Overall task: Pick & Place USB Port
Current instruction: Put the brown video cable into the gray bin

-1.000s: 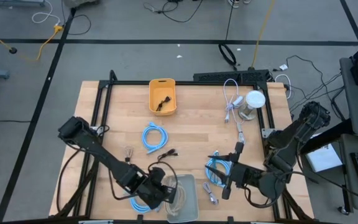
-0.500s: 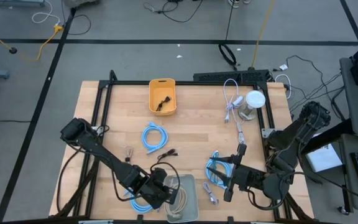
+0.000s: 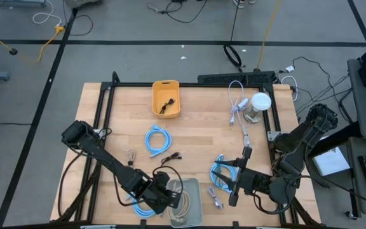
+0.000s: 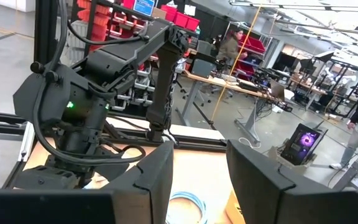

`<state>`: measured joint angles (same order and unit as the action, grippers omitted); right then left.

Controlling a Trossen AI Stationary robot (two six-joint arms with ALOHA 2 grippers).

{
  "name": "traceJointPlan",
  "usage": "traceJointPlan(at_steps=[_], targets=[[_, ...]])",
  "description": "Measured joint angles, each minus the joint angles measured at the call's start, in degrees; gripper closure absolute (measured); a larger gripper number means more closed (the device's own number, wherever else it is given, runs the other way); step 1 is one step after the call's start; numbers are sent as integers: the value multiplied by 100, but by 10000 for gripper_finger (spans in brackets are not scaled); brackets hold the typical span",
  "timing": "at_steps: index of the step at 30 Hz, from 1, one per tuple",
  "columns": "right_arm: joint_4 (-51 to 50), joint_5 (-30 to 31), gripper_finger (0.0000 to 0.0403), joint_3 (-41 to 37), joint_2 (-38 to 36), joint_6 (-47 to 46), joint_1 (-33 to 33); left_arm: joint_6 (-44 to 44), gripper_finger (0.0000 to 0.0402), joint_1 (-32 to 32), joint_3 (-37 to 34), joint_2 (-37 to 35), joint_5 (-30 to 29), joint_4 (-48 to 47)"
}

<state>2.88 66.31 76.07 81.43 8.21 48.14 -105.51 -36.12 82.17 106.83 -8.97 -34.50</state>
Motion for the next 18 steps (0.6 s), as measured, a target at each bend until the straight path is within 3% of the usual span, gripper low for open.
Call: traceJointPlan(at_steps=[7, 14, 18], targets=[[1, -1, 261, 0, 0, 0, 0, -24, 360, 0, 0, -2, 2, -44], [-1, 7, 261, 0, 0, 0, -2, -9, 327, -1, -12, -2, 23, -147], [-1, 10, 261, 0, 0, 0, -2, -6, 334, 0, -13, -2, 46, -254]])
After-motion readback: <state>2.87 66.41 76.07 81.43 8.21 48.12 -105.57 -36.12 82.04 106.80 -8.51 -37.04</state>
